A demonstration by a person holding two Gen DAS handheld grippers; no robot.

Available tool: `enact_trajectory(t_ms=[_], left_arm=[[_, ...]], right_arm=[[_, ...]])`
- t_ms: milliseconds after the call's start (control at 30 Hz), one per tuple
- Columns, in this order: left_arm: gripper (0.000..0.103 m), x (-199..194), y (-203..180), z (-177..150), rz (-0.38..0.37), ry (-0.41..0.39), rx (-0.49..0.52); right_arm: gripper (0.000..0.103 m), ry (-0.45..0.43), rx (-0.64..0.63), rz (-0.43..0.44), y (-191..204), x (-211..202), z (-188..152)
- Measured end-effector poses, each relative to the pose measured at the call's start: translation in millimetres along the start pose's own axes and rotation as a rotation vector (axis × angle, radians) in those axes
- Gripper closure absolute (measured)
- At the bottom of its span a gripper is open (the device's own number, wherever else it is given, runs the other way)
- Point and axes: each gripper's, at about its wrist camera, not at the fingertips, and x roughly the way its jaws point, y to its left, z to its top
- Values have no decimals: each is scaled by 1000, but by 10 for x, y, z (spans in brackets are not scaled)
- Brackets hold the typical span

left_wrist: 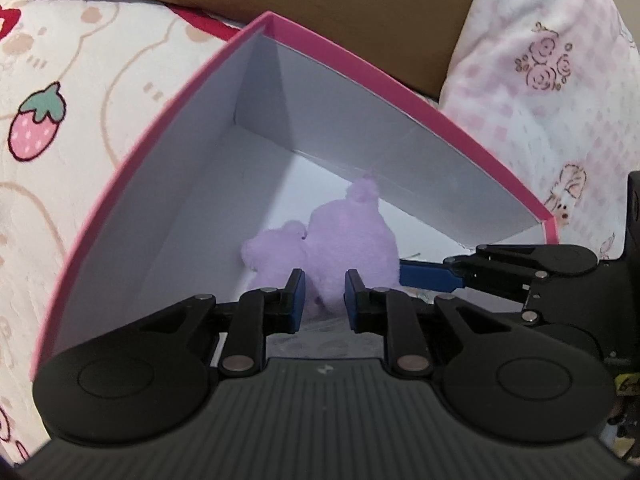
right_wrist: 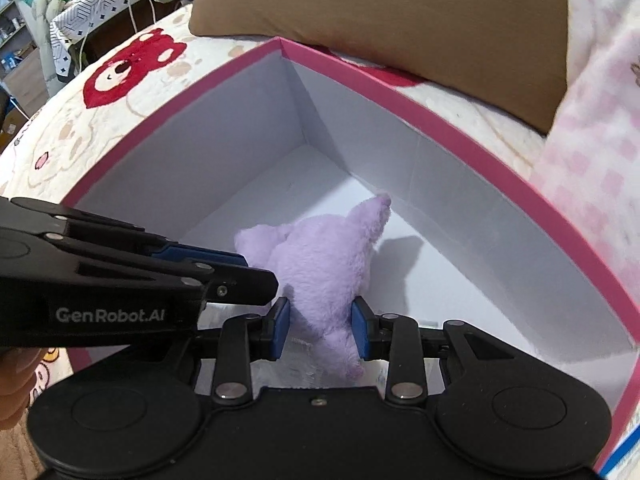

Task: Organize objects
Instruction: 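Lower the purple plush with both grippers into the pink box, then open both grippers to release the plush onto the box floor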

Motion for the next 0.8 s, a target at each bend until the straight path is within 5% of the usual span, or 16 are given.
enact_trajectory(t_ms=[467, 633, 800], left_arm=[[84, -84, -271, -126, -8, 40, 58], [84, -89, -273, -137, 51, 41, 71], [67, -213, -388, -127, 92, 54, 119]], right_arm=[[71, 118, 261, 60, -245, -77, -279], [69, 39, 177, 19, -200, -227, -379], [69, 3, 107, 4, -3, -538, -538]])
